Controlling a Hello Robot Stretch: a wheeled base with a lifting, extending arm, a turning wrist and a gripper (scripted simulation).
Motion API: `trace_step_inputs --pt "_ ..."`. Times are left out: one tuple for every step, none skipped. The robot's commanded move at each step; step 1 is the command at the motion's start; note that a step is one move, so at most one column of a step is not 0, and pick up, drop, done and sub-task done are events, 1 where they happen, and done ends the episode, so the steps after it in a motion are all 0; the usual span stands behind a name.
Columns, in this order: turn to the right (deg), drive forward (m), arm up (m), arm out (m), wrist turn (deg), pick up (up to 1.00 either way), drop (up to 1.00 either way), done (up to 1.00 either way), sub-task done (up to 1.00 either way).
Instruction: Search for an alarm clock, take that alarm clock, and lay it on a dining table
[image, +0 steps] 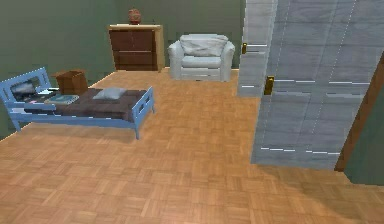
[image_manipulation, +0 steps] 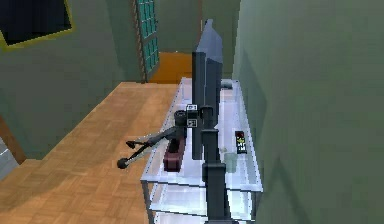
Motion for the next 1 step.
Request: trace_step_inputs --pt "0.0 0.00 0.00 0.00 45.0 0.00 0.00 0.00 0.00"
